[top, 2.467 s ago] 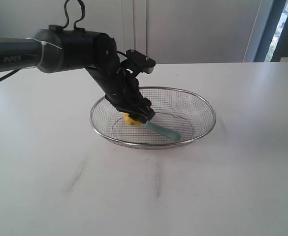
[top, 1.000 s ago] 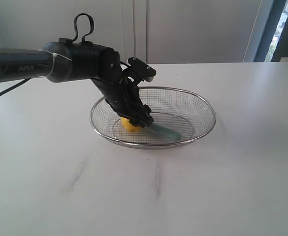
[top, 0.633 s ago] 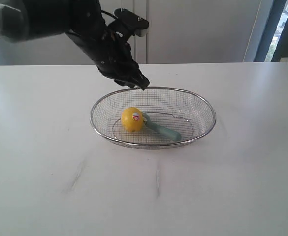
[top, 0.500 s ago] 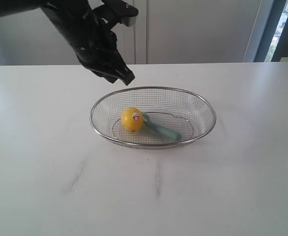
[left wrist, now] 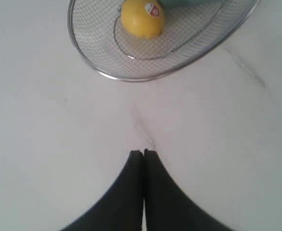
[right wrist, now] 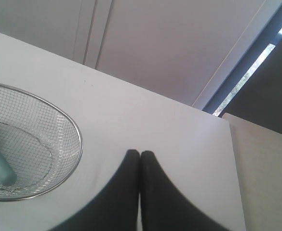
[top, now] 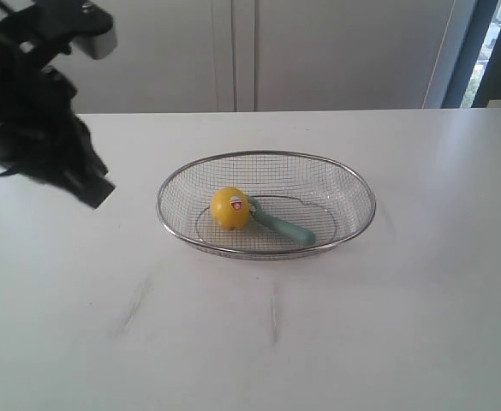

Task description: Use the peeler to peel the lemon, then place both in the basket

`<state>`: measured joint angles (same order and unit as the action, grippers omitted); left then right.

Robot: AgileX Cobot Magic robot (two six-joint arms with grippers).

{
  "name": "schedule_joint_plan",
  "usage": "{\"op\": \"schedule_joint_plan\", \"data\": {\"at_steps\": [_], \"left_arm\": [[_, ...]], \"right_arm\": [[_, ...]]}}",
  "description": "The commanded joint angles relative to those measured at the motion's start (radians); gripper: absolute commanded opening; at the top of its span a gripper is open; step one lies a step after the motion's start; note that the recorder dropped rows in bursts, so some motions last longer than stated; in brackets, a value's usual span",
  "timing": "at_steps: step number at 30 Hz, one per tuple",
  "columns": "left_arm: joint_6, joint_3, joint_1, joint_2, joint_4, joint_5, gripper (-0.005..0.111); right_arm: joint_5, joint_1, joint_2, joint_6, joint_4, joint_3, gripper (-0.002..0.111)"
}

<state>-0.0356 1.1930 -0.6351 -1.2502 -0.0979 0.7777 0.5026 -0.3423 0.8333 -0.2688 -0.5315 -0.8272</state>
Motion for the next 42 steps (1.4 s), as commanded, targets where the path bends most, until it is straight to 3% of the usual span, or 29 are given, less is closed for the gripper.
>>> {"op": "schedule_joint_plan", "data": {"at_steps": [1,4,22,32,42], "left_arm": [[0.017,-0.099,-0.005,0.131,0.016,0.051,0.0],[0.013,-0.106,-0.005,0.186,0.014,0.115,0.0],[0.013,-0.106,-0.005,0.204,0.012,0.106,0.0],[0.013,-0.106,-0.005,0.204,0.012,0.106,0.0],[0.011,-0.106,-0.005,0.204,0.012,0.106,0.0]], "right_arm": [[-0.004,0.004,-0.006,-0.008,-0.003,0.003,0.0],[-0.006,0.004,-0.006,-0.008,-0.004,0.003,0.0],[-0.012,0.004,-0.006,-0.008,-0.001,0.003,0.0],[0.01,0.004,-0.207,-0.008,0.0,0.003,0.0],[0.01,0.184,-0.438,-0.008,0.0,0.003,0.0]]}}
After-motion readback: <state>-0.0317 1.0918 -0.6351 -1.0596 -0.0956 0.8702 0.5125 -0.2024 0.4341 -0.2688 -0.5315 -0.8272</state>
